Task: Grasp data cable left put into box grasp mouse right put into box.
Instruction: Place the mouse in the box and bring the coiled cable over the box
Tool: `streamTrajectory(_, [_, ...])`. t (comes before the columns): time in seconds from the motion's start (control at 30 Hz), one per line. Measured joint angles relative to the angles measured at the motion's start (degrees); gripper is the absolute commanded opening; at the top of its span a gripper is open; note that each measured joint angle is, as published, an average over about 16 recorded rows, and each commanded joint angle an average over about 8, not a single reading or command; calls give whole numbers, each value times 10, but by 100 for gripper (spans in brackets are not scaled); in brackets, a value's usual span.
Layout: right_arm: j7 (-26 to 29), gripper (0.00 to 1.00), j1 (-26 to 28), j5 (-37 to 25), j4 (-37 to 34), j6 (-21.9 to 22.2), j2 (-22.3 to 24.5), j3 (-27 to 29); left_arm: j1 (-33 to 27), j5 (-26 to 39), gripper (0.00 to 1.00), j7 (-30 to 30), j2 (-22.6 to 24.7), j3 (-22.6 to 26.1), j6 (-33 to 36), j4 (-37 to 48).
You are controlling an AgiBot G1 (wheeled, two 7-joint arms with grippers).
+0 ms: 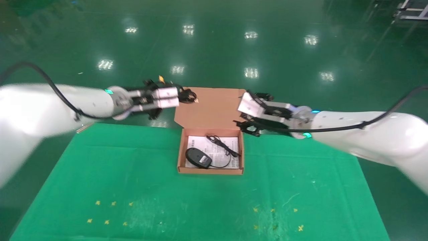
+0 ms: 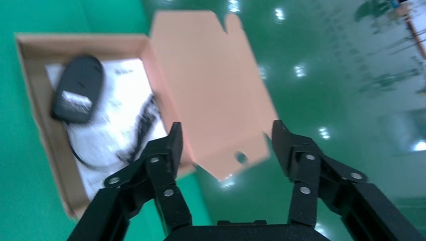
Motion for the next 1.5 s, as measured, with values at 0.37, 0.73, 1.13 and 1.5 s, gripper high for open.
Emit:
streamTrajectory(0.37, [83, 100, 48, -53, 172, 44, 136, -53, 58, -69, 0, 85, 63, 22, -82, 44])
streamTrajectory(0.73, [159, 100, 91, -104, 249, 58, 190, -106, 84, -145, 11, 139, 74, 81, -116, 56])
streamTrajectory(1.13, [195, 100, 110, -130, 263, 62, 196, -132, 87, -181, 100, 154, 75, 114, -121, 60])
streamTrajectory(1.5, [192, 100, 112, -130, 262, 63, 196, -129, 80, -180, 100, 150, 61, 111, -124, 41])
